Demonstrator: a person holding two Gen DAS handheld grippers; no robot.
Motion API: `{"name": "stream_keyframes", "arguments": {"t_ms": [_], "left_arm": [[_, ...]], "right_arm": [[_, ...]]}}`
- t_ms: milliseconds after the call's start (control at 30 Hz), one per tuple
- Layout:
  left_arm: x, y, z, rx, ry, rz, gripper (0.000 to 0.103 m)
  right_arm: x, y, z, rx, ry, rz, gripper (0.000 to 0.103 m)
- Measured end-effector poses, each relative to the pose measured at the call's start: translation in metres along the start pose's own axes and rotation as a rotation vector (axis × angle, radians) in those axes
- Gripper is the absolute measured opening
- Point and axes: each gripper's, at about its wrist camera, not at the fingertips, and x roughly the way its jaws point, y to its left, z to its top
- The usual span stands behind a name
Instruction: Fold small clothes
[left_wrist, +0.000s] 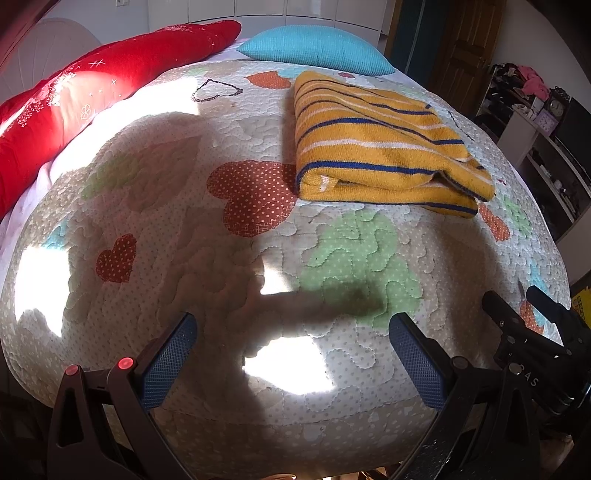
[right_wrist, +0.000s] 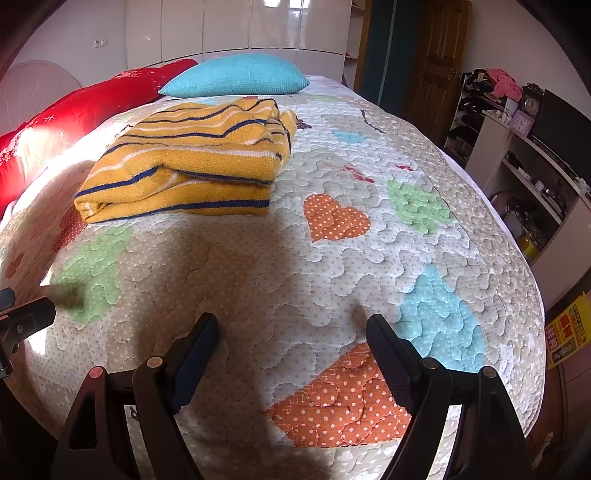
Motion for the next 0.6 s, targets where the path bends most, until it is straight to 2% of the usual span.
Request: {"name": "stream_keyframes", "arguments": {"t_ms": [600], "left_arm": [[0.0044, -0.0015, -0.0012, 0.000, 0.011, 0.000, 0.103]], "right_arm": [[0.0035, -0.0018, 0.0007, 0.002, 0.004, -0.002, 0.088]]}}
